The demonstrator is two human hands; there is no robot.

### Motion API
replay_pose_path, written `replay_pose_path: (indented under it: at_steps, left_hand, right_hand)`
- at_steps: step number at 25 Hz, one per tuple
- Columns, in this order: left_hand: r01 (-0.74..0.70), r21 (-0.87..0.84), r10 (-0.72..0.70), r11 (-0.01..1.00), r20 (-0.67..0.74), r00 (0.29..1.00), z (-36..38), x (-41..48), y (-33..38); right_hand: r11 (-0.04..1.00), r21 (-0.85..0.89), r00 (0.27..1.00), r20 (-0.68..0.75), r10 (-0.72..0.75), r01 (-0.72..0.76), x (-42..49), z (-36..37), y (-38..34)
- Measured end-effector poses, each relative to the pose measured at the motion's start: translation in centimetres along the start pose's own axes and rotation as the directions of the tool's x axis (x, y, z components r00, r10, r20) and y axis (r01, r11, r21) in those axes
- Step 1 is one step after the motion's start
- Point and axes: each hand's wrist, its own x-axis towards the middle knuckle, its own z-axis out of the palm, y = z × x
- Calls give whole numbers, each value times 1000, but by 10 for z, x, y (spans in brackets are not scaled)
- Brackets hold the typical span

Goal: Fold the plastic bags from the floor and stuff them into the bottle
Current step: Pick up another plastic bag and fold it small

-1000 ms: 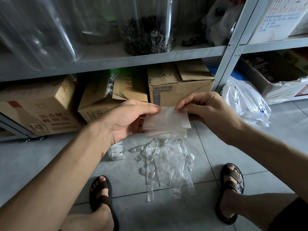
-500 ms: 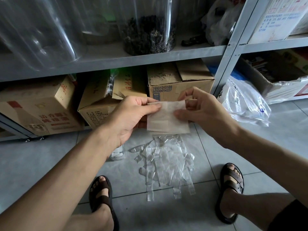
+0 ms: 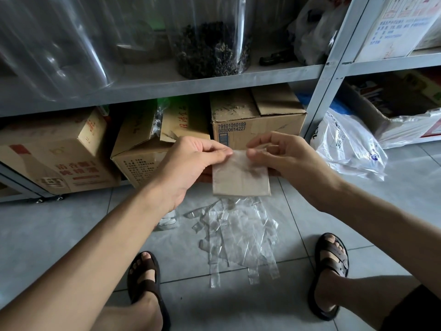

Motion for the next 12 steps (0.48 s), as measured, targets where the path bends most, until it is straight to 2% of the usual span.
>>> replay_pose_path:
  at_steps: [3,7,12]
  left_hand:
    - [-40,6,40,999,5,999,1,-1,0]
    - [-8,-44,8,999,-13,1000,0,-2,0]
    - [21,-90,-24,996,-27,999,-1,-3,3]
  right_hand:
    - [1000,-14,998,-55,20,-20,1,4,0]
    - [1000,21,990,-141,26,-23,3,3,-3]
    - [995,81,985,-157,66,-54,2,1,-3]
